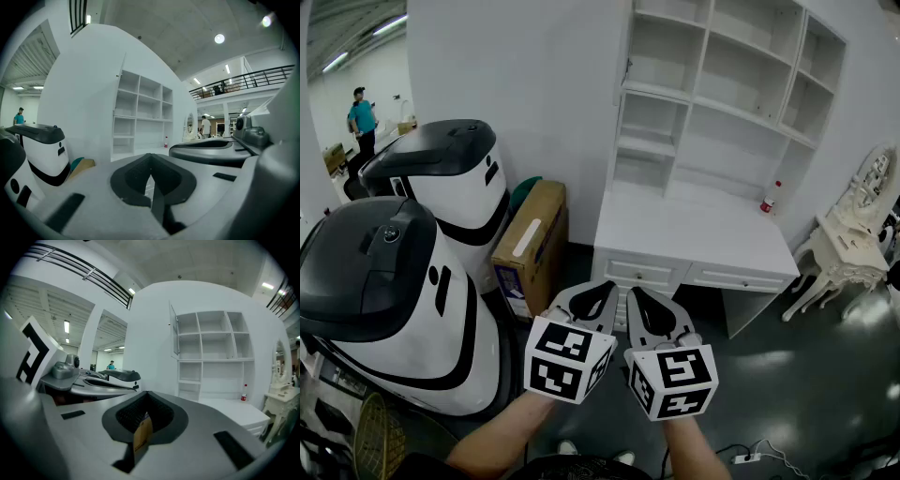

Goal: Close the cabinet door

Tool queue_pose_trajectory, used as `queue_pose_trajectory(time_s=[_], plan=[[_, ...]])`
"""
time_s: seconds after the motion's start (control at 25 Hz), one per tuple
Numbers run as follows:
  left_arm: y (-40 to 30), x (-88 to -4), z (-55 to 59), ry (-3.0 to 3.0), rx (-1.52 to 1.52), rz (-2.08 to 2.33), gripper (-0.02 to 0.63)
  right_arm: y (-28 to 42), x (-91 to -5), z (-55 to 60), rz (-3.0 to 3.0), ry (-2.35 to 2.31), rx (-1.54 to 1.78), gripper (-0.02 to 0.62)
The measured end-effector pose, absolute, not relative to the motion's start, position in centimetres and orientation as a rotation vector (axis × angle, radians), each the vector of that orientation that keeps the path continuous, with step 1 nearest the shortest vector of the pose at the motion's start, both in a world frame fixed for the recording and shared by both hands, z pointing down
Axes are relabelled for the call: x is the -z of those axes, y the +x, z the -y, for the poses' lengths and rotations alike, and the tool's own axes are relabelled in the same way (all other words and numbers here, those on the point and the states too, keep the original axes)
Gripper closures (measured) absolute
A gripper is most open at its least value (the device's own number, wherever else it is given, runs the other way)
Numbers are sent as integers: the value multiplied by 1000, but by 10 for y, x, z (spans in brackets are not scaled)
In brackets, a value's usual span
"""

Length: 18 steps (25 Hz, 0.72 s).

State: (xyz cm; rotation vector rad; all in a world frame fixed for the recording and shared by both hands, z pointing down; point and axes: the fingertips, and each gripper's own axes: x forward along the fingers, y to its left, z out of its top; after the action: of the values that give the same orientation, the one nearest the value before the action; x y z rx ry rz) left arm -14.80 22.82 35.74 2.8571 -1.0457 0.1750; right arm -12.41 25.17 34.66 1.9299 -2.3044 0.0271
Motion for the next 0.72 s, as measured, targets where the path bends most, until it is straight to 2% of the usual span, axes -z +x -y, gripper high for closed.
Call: queue_pose_trajectory(time_s=[0.72], plan=[[-186,-342,-206,2917,-154,1017,595,-163,-344,-225,2277,1947,-31,575]])
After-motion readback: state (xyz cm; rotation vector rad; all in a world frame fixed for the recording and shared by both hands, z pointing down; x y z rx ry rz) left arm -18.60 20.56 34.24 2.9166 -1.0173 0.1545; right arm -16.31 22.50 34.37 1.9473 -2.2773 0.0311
